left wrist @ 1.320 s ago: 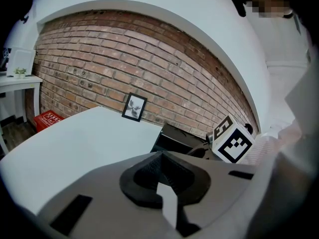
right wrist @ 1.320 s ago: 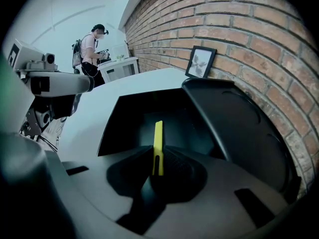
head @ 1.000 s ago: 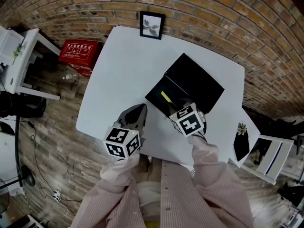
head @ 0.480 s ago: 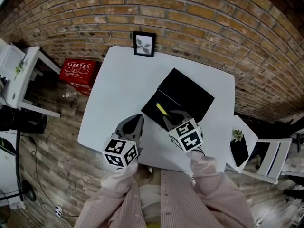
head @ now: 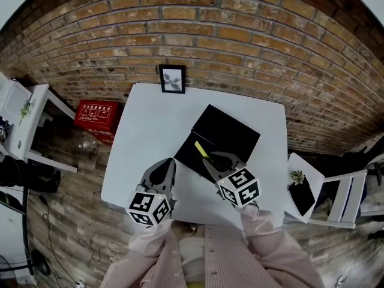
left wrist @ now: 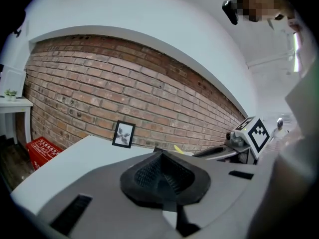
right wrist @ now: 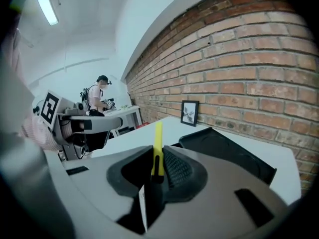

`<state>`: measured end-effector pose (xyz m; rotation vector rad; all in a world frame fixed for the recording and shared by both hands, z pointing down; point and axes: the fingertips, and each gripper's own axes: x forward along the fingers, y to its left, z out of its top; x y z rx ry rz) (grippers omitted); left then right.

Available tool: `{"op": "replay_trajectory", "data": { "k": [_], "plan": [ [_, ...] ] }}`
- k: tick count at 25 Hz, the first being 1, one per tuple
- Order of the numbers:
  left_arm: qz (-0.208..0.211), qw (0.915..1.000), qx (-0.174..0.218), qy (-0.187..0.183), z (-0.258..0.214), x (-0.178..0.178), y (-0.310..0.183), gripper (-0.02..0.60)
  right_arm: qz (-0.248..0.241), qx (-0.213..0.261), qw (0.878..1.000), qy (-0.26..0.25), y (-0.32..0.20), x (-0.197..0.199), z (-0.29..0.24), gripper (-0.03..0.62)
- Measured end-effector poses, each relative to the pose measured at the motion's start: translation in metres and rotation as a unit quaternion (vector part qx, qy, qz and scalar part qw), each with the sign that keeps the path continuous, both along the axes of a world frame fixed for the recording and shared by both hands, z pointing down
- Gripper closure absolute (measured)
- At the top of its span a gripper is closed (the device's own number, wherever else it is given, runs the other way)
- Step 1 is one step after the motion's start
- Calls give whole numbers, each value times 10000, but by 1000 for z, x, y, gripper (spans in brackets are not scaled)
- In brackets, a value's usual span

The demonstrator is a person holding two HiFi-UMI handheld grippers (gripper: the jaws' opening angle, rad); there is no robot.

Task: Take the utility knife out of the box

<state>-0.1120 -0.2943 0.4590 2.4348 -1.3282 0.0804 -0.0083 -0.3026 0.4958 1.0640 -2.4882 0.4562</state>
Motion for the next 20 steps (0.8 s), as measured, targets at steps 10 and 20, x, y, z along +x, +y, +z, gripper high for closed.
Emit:
{"op": "replay_trajectory", "data": {
  "k": [10,20],
  "plan": [
    [61,9987,502,-79,-34,2,-6,589,269,537,9940,-918,0,13,-46,526],
    [-89,9956,930,-26,-72,-6,-10,589,760,1277,9741,-1704,0,44,-98,526]
  ]
}}
